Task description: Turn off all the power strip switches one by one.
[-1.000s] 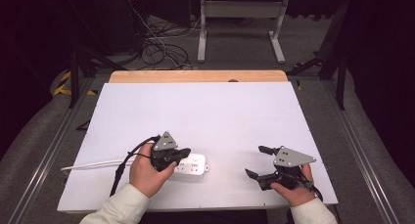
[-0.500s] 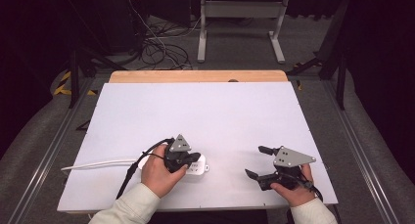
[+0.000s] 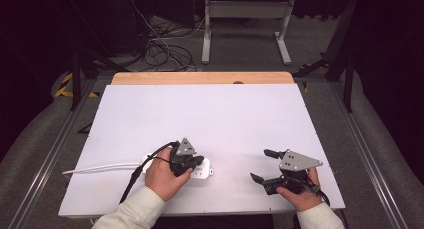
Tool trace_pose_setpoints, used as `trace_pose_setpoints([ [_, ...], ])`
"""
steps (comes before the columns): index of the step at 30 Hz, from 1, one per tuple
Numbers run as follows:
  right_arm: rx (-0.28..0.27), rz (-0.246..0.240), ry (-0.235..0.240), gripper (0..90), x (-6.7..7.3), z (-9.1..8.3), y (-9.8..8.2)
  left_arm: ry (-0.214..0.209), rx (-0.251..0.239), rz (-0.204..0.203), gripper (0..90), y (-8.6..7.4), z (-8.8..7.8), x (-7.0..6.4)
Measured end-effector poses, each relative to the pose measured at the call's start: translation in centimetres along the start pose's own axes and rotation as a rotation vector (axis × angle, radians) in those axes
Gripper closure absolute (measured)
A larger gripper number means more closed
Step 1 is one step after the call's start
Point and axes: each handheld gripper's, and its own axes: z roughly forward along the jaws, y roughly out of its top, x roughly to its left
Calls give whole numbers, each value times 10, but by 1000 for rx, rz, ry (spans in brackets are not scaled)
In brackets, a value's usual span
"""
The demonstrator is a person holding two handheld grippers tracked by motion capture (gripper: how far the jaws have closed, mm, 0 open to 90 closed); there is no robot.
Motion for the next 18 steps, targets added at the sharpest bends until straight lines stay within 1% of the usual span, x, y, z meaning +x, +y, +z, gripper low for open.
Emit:
trace_pose_setpoints([
  [3, 0, 1, -1, 128, 0, 0, 0, 4, 4, 7, 900, 0, 0, 0],
  [10, -4, 2, -1, 128, 0, -1, 0, 3, 1, 5, 900, 0, 0, 0],
  [12, -3, 3, -1, 128, 0, -1, 0, 5, 2, 2, 900, 0, 0, 0],
  [14, -3, 0, 1, 128, 0, 0, 0, 1, 5, -14, 900, 0, 0, 0],
  [18, -3, 1, 1, 128, 1, 0, 1, 6, 1, -16, 900, 0, 0, -1],
])
